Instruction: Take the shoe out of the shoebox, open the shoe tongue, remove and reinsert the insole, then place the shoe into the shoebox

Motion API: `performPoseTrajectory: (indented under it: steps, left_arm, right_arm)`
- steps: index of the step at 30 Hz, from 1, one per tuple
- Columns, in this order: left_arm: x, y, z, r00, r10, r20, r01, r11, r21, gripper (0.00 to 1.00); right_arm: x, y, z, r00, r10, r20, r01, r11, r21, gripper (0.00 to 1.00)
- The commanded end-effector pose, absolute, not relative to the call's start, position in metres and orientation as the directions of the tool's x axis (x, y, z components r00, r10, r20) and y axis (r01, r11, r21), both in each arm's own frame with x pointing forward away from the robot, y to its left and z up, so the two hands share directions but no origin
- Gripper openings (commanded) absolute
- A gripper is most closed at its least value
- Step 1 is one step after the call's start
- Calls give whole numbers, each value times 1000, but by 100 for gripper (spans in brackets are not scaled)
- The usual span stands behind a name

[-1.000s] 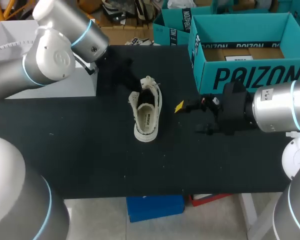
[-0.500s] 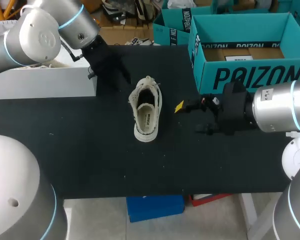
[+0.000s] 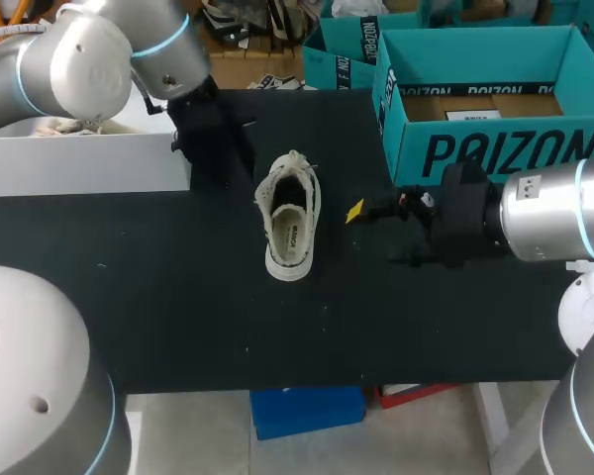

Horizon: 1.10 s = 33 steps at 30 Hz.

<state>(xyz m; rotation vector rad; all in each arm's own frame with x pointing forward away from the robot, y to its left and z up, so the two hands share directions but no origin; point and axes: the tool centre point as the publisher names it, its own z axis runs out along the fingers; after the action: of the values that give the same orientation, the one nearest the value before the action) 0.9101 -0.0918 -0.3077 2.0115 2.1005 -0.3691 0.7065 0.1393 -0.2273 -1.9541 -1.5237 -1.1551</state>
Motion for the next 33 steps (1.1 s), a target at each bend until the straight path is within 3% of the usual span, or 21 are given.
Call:
performPoseTrajectory:
  steps: [1,8,33]
  left_arm:
    - [913,-101,-317,-20,947,-320,999,8,-39,46]
    - [915,-106,-336,84,966,-245,996,-86,5,43]
    - [914,-125,-389,135,968,-212,991,-136,12,29]
  right_arm:
    - [707,140,-227,62,597,800,932,-322,168,100]
    - [707,140,-227,62,597,800,932,-322,168,100]
    - [707,140,-227,62,597,800,932,-322,168,100]
